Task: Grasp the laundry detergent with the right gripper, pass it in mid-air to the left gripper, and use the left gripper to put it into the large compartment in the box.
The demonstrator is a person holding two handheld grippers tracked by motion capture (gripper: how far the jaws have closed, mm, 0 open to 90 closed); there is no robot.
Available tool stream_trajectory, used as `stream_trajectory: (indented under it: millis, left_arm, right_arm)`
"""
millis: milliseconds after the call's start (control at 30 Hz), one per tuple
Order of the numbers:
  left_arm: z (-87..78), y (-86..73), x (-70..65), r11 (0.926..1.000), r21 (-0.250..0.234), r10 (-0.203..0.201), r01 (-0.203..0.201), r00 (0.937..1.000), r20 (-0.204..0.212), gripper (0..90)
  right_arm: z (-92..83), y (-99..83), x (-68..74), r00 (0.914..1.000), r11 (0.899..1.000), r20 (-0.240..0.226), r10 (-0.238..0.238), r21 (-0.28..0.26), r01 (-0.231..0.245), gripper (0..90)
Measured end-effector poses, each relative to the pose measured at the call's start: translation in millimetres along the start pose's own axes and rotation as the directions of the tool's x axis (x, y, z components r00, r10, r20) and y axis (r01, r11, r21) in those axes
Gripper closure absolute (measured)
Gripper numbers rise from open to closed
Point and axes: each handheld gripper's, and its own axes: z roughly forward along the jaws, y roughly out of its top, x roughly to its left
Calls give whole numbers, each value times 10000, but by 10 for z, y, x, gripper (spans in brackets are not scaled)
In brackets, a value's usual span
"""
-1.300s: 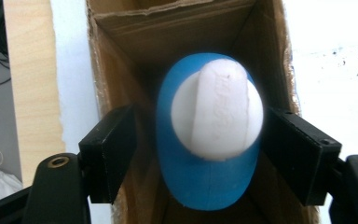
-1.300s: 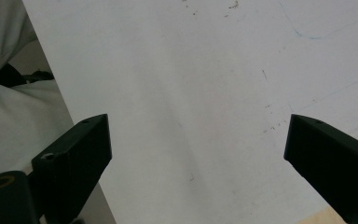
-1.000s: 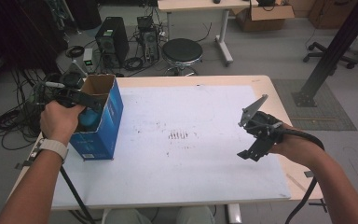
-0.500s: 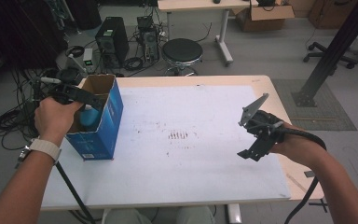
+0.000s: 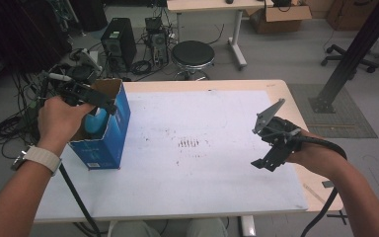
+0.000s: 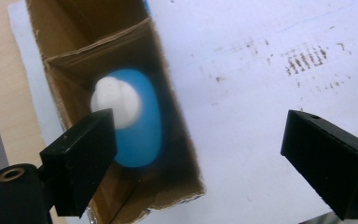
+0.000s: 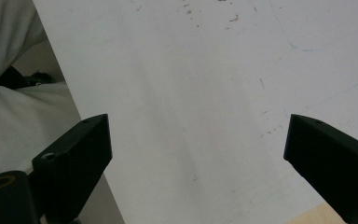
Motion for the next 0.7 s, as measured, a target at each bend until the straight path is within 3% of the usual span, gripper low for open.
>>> stream_trajectory:
  millis: [400, 700]
  left_arm:
    - [-61, 48, -215, 9961, -26, 880, -880, 9949, 490, 90]
    - [-75, 67, -416, 9828, 25, 1836, -1845, 9793, 851, 87]
  right_arm:
    - [-52, -1, 4, 10000, 10000, 39, 46, 25, -46, 73]
    - [-45, 37, -3, 10000, 10000, -15, 42, 36, -42, 72]
